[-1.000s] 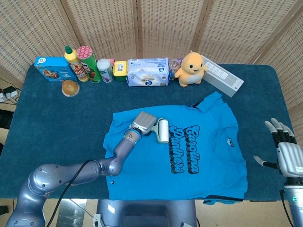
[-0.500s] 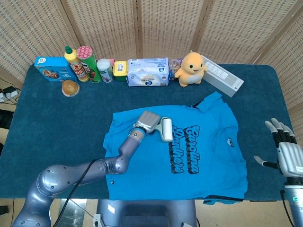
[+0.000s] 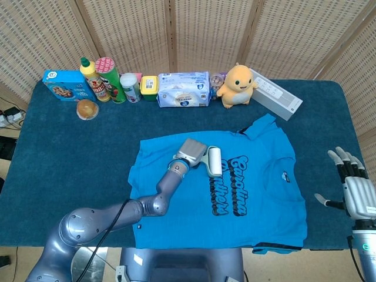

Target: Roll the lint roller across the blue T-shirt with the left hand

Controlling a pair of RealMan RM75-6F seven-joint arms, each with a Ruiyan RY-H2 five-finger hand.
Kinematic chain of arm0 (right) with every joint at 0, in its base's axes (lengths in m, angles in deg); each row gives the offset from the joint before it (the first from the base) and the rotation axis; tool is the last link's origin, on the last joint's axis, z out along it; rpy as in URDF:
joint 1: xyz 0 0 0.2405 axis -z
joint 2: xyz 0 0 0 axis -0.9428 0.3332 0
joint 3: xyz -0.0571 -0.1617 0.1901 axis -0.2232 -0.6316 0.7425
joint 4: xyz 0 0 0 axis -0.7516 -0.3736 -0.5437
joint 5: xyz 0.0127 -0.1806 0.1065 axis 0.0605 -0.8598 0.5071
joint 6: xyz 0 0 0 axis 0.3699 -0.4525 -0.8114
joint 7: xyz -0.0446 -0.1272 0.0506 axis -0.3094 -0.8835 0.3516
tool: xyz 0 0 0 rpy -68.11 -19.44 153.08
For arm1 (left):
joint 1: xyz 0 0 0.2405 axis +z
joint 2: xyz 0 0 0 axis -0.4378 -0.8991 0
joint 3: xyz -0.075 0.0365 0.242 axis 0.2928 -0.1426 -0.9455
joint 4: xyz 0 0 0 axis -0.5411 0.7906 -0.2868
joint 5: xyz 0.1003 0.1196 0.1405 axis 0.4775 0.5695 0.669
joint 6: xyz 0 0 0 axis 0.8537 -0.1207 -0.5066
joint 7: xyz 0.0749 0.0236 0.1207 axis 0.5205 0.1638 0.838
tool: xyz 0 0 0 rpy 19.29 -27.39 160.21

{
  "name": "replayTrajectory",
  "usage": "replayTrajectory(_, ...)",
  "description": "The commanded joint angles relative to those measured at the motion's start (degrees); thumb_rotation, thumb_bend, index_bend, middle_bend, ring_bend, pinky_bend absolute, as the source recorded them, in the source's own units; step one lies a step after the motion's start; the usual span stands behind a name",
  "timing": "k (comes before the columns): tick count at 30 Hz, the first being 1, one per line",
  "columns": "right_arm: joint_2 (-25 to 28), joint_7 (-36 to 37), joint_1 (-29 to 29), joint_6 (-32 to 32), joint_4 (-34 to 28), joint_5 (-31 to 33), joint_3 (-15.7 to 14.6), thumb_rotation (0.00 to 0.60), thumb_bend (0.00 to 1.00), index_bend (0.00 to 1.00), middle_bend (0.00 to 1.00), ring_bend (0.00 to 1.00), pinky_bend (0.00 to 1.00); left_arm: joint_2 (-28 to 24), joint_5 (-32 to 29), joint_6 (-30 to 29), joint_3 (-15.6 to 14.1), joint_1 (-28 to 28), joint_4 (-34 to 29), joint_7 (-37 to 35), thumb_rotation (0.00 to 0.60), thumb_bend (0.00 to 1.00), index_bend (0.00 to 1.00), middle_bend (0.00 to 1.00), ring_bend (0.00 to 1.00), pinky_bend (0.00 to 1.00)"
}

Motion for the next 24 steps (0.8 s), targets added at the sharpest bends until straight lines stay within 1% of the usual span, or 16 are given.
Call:
replayTrajectory(1, 0.03, 0.04, 0.02, 0.02, -0.02, 0.00, 0.00, 0.600, 0.00, 0.08, 0.00, 0.00, 0.00, 0.59, -0.26, 0.39, 0.24, -0.46, 0.81, 0.01, 0.600, 0.95, 1.00, 0.86, 0.87, 0.99)
replayTrajectory(7, 0.18, 0.32, 0.10, 0.22, -0.06, -0.11, 0.04, 0.600, 0.00, 0.08, 0.00, 0.00, 0.00, 0.93, -0.79, 0.57, 0.43, -1.04, 1.71, 0.34, 0.600, 0.95, 1.00, 0.86, 0.87, 0.99)
replayTrajectory(11, 0.26, 0.41, 0.11, 0.25, -0.11, -0.19, 0.02, 0.600, 0.00, 0.08, 0.00, 0.00, 0.00, 0.35, -2.57, 0.51, -0.48, -1.05, 1.16, 1.91, 0.600, 0.95, 1.00, 0.86, 0.87, 1.00)
replayTrajectory(16, 0.38, 0.25, 0.15, 0.37, -0.40, -0.28, 0.01, 0.600, 0.00, 0.08, 0.00, 0.00, 0.00, -1.43, -7.75, 0.14, -2.72, -1.40, -0.87, 5.98, 0.600, 0.95, 1.00, 0.86, 0.87, 0.99)
replayTrajectory(17, 0.28, 0.11, 0.16, 0.35, -0.41, -0.29, -0.07, 0.600, 0.00, 0.08, 0.00, 0.00, 0.00, -2.17, -9.18, -0.11, -3.97, -1.15, -1.67, 7.37, 0.600, 0.95, 1.00, 0.86, 0.87, 0.99)
replayTrajectory(19, 0.15, -0.08, 0.16, 0.36, -0.41, -0.24, -0.08, 0.600, 0.00, 0.08, 0.00, 0.00, 0.00, -3.67, -12.29, -0.58, -4.95, -1.27, -3.80, 9.15, 0.600, 0.95, 1.00, 0.86, 0.87, 0.99)
replayTrajectory(24, 0.21, -0.33, 0.18, 0.38, -0.48, -0.33, -0.14, 0.600, 0.00, 0.08, 0.00, 0.00, 0.00, -6.11, -16.43, -2.25, -6.51, -1.39, -6.70, 11.52, 0.600, 0.95, 1.00, 0.86, 0.87, 0.99)
